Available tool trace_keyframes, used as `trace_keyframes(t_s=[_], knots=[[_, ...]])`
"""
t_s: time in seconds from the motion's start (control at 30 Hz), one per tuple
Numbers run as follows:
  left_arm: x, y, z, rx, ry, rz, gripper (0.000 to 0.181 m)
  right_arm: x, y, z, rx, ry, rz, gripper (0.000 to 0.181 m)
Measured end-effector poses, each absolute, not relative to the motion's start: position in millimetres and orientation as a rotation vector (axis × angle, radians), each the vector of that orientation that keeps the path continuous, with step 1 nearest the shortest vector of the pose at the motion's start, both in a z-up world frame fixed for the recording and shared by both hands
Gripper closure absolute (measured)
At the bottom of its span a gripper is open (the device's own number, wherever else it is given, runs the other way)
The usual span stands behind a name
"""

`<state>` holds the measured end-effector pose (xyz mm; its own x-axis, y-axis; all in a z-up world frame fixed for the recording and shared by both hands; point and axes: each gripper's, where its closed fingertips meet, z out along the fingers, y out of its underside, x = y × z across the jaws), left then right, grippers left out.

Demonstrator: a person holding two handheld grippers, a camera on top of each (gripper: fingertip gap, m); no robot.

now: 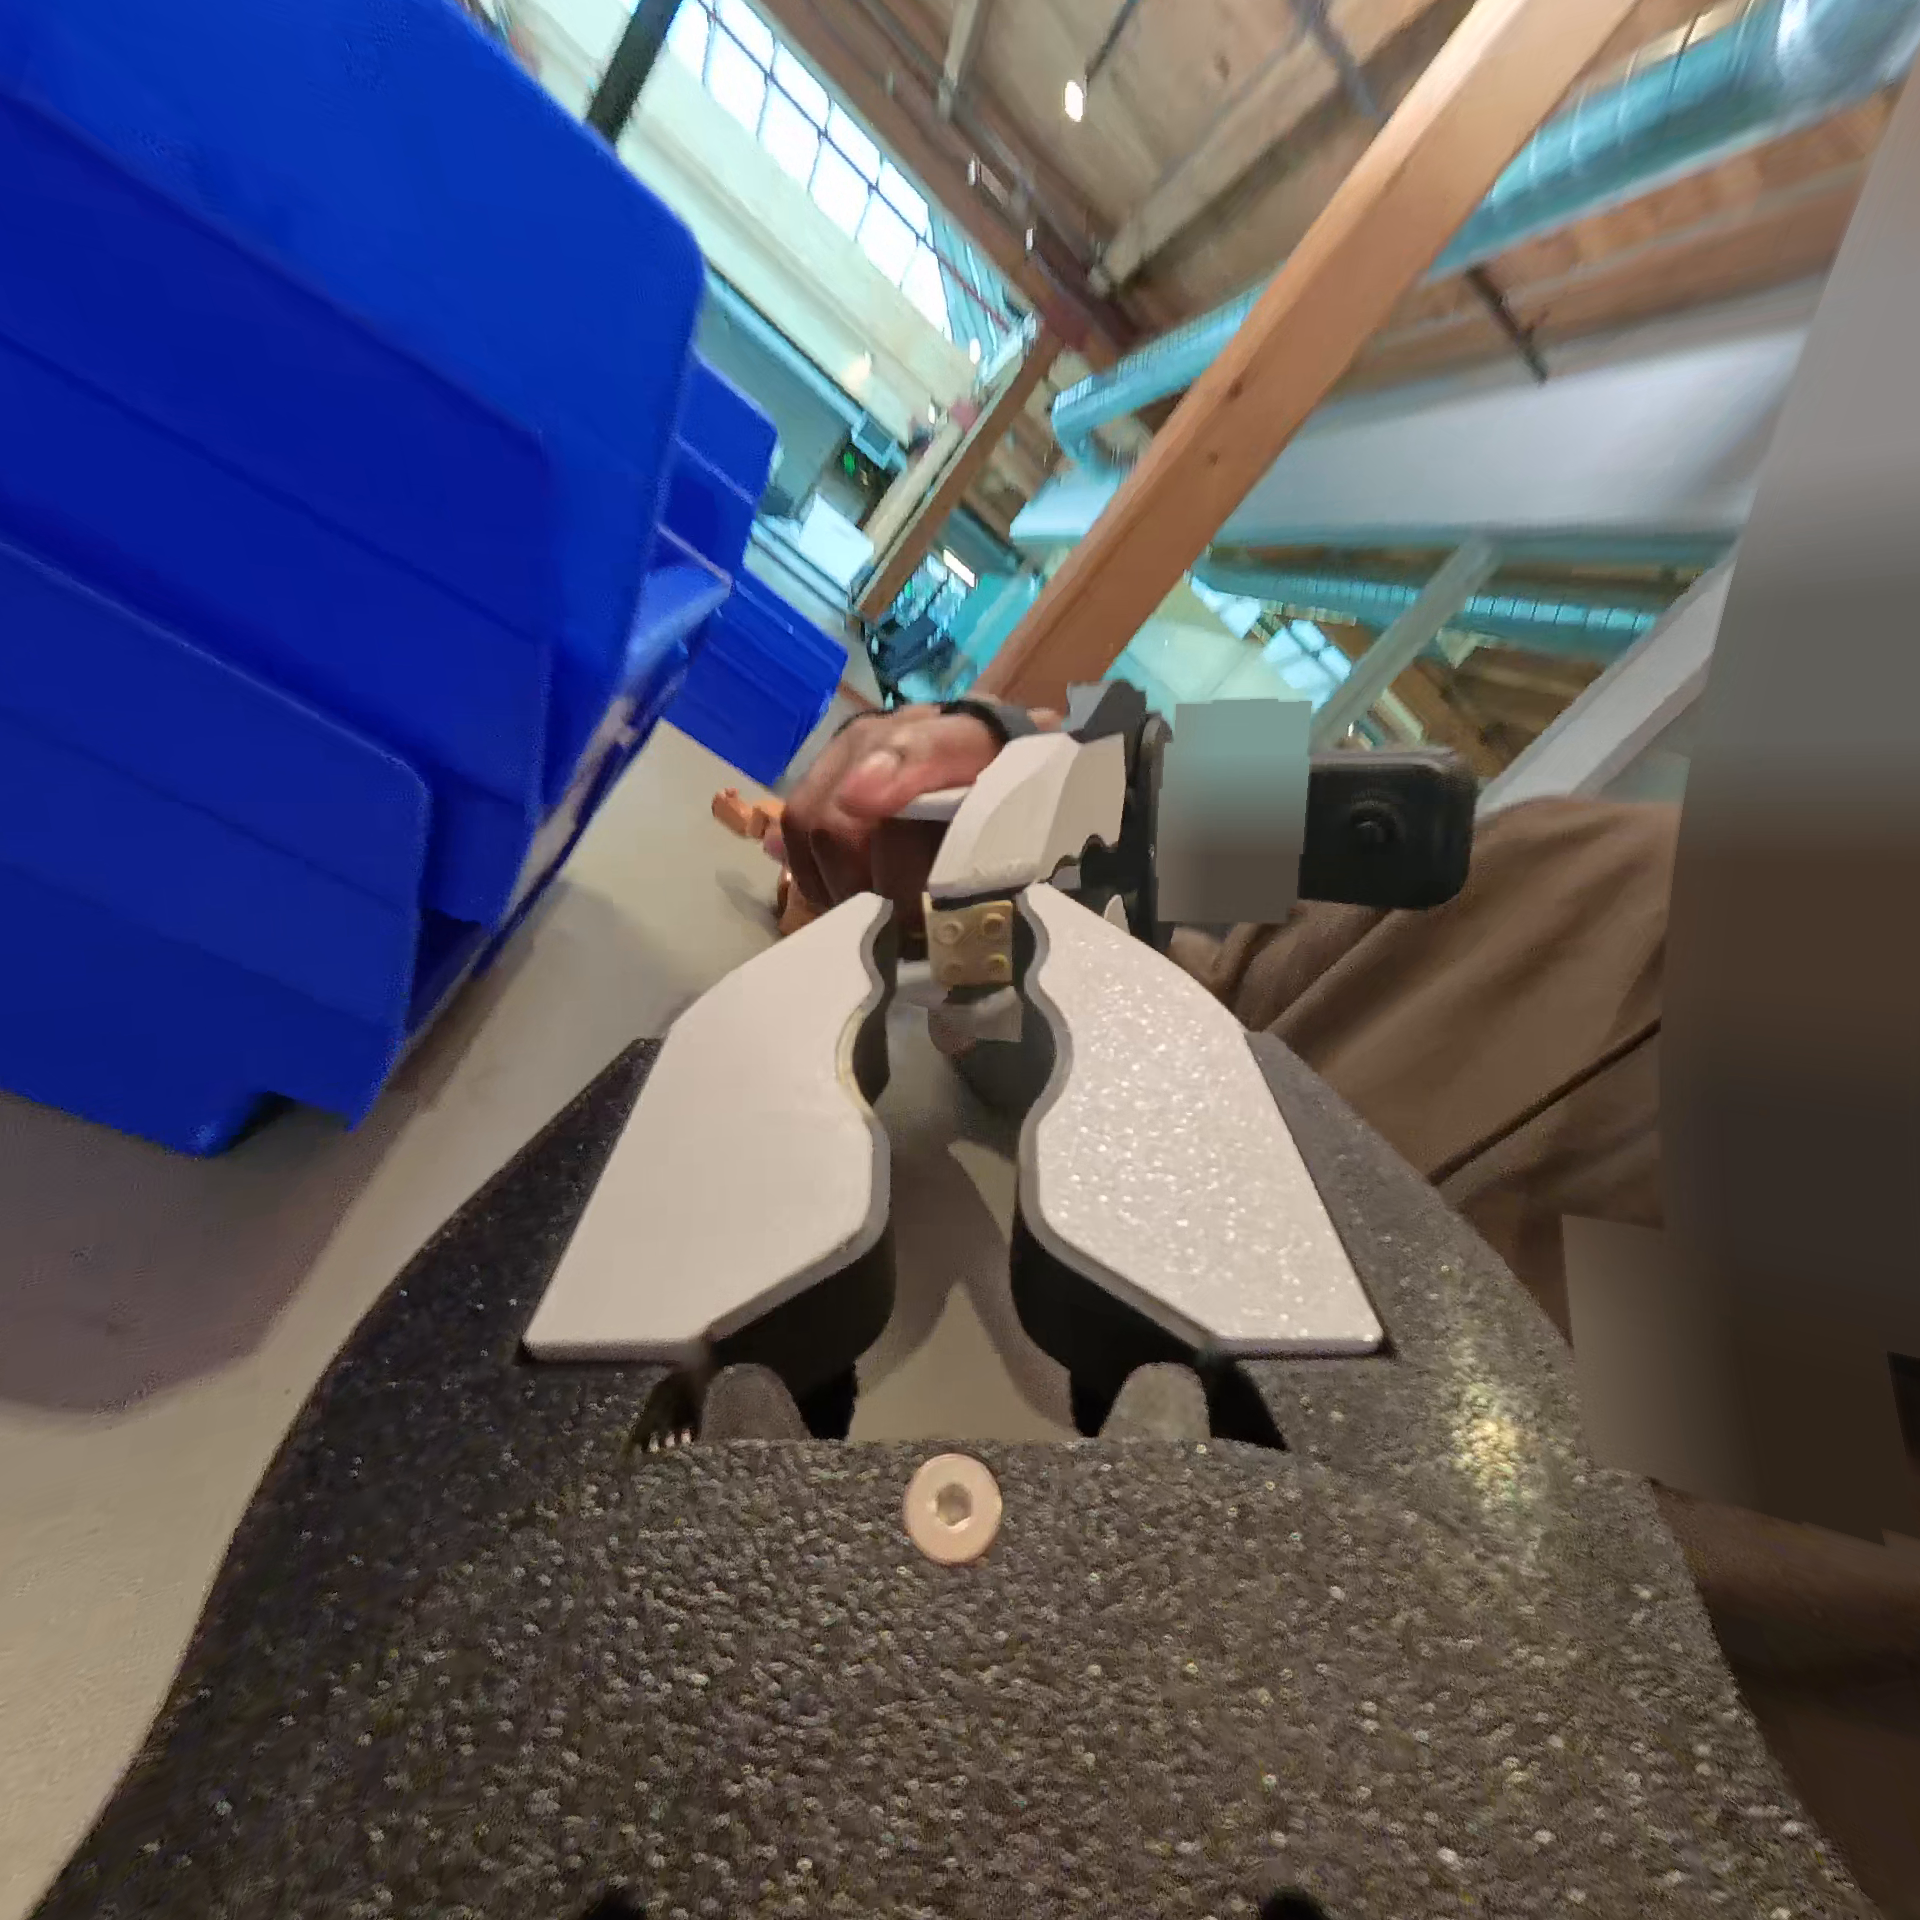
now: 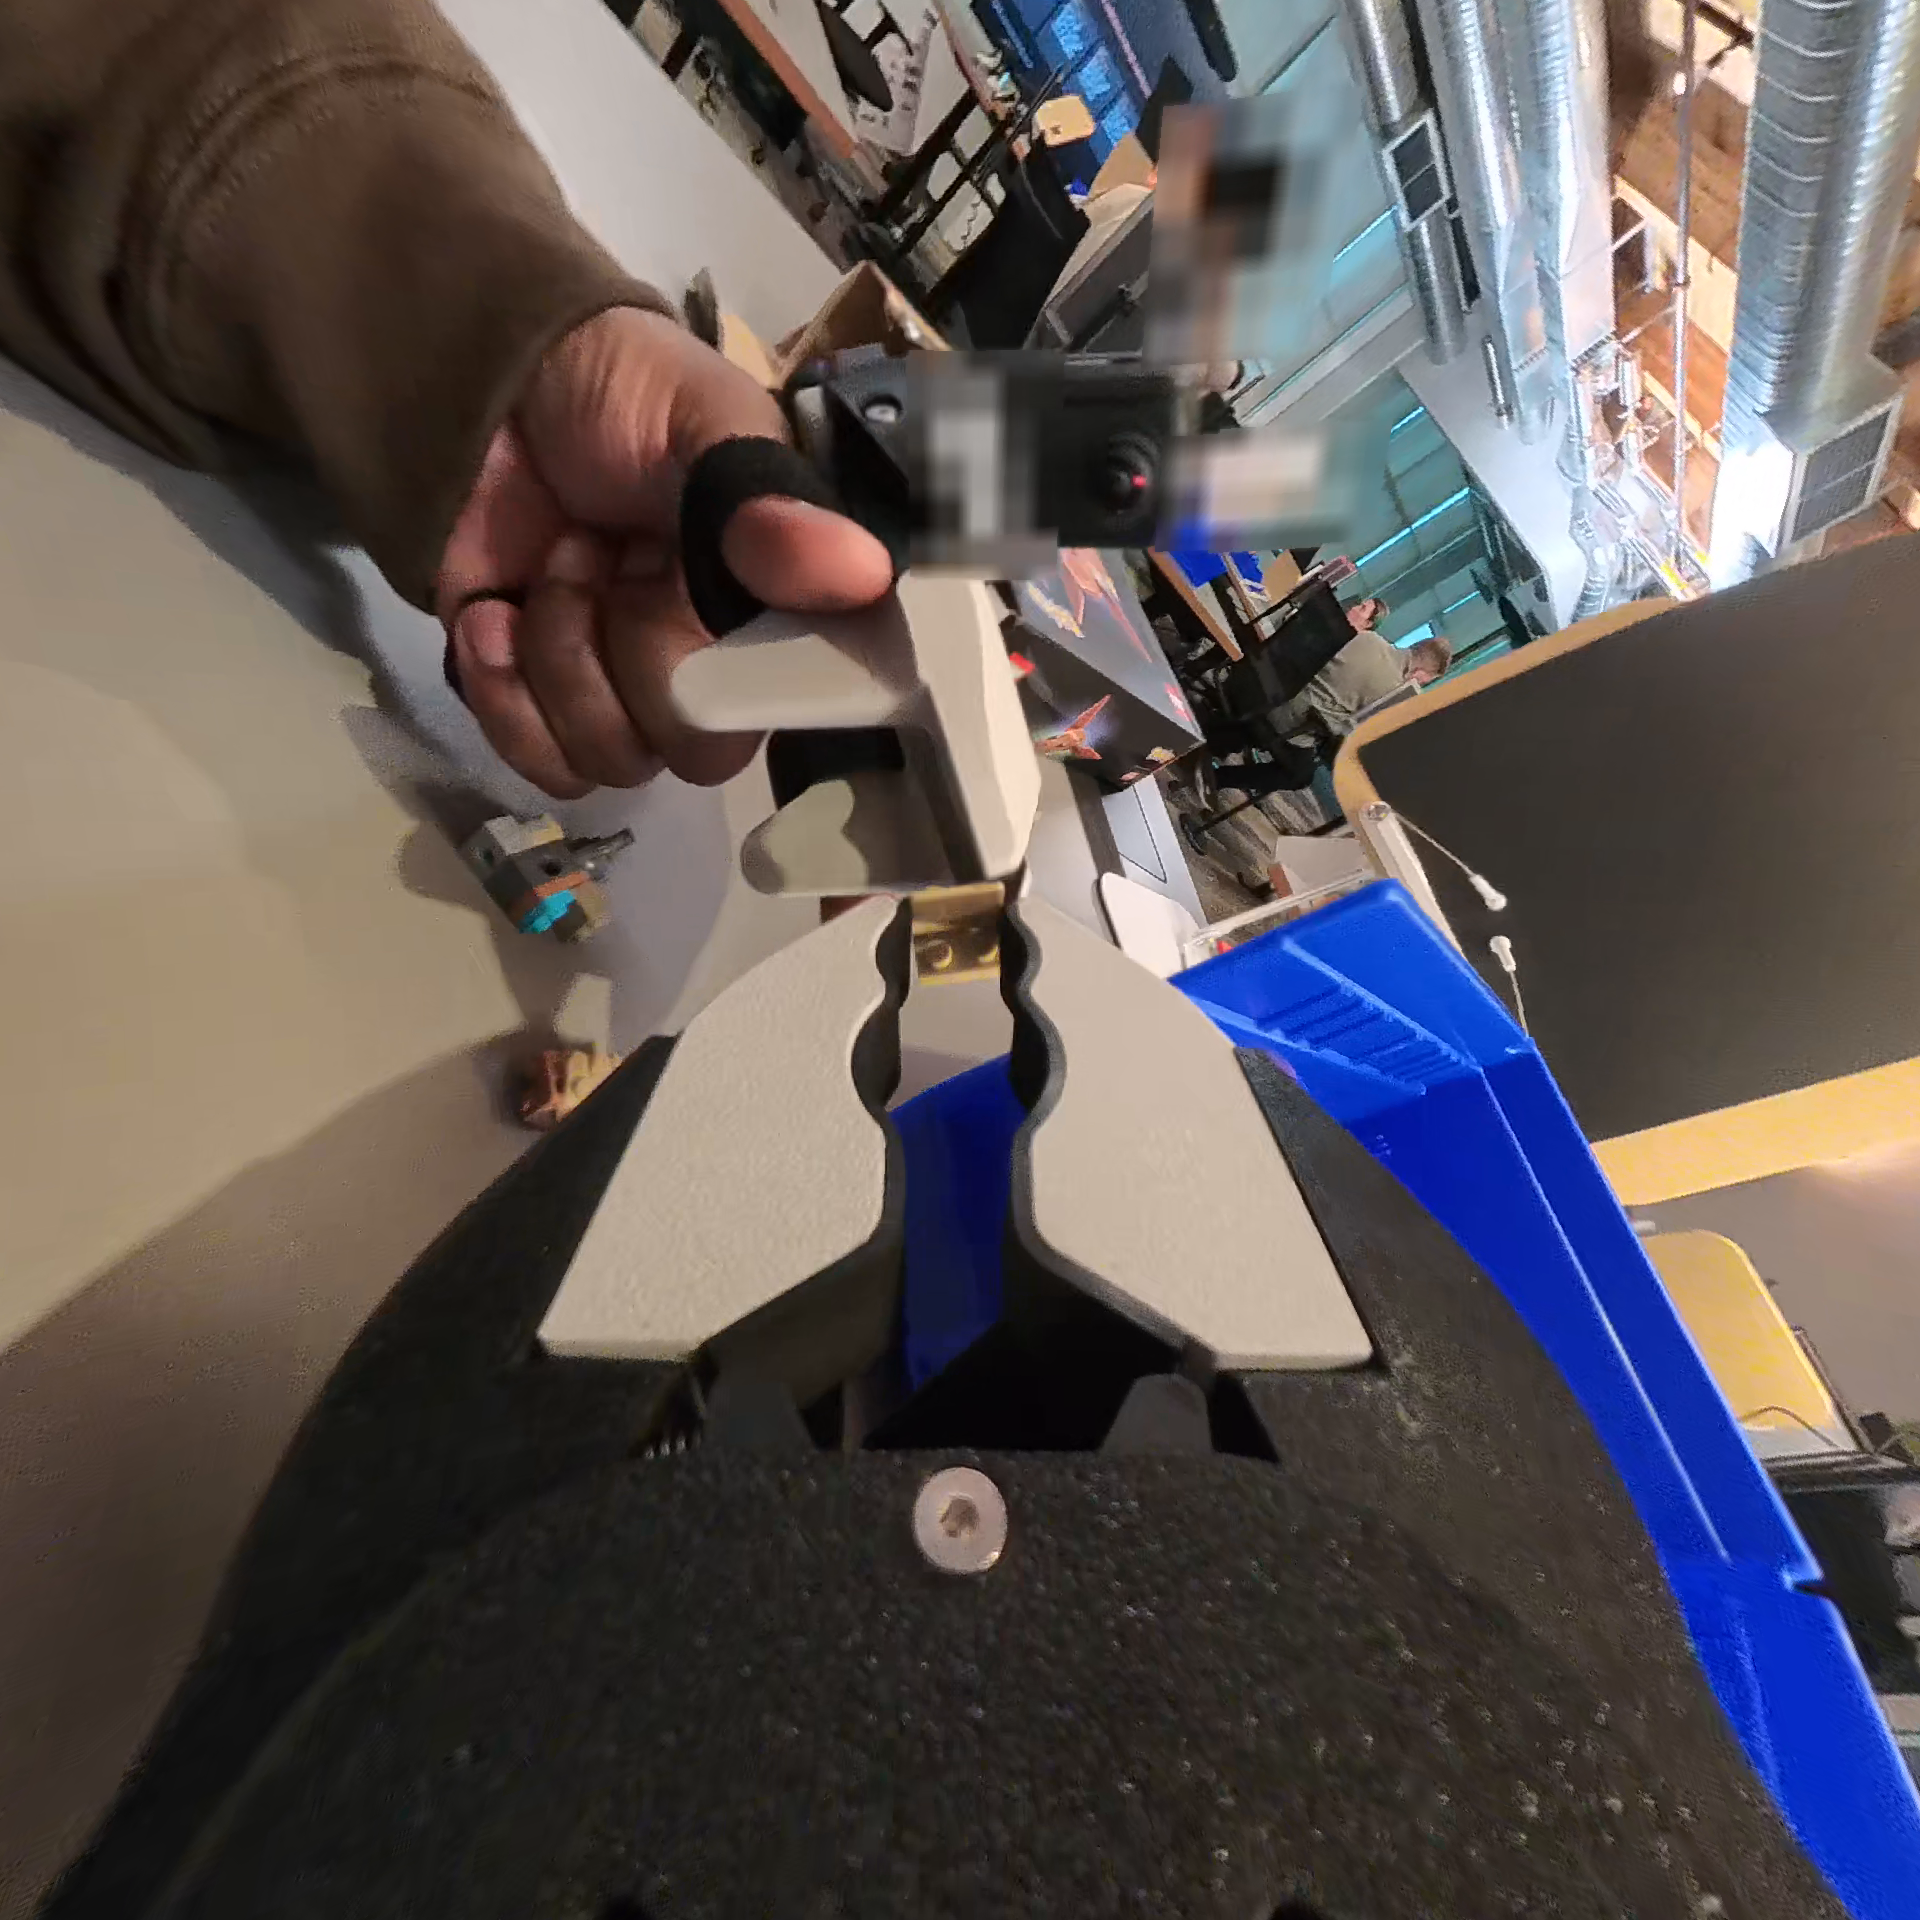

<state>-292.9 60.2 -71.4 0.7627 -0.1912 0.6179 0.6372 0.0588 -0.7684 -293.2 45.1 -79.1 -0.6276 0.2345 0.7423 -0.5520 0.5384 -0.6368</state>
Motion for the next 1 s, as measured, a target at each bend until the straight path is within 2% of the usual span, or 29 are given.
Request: trace_keyframes(t_s=[0.13, 0.23, 0.3, 0.43, 0.53, 0.7, 0.8, 1.0], knots=[[-306, 52, -68, -1.334, -0.446, -0.623, 0.161, -310, 59, -56, 0.131, -1.854, 1.212, 0.165], [-305, 55, -76, -1.399, -0.447, -0.591, 0.161, -365, 102, -21, -0.242, -1.681, 1.078, 0.164], [-302, 59, -87, -1.5, -0.449, -0.562, 0.16, -387, 124, -24, -0.44, -1.725, 1.045, 0.147], [-300, 59, -115, -1.783, -0.383, -0.363, 0.154, -378, 125, -39, -0.435, -1.809, 1.138, 0.146], [-299, 53, -128, -1.935, -0.315, -0.248, 0.151, -337, 93, -69, -0.191, -2.074, 1.259, 0.157], [-303, 44, -138, -2.023, -0.294, -0.201, 0.15, -286, 58, -142, -0.081, -2.573, 1.296, 0.155], [-305, 42, -141, -2.039, -0.298, -0.194, 0.15, -278, 53, -174, -0.061, -2.701, 1.18, 0.15], [-302, 43, -146, -2.059, -0.288, -0.208, 0.15, -281, 52, -198, -0.113, -2.746, 1.083, 0.153]])
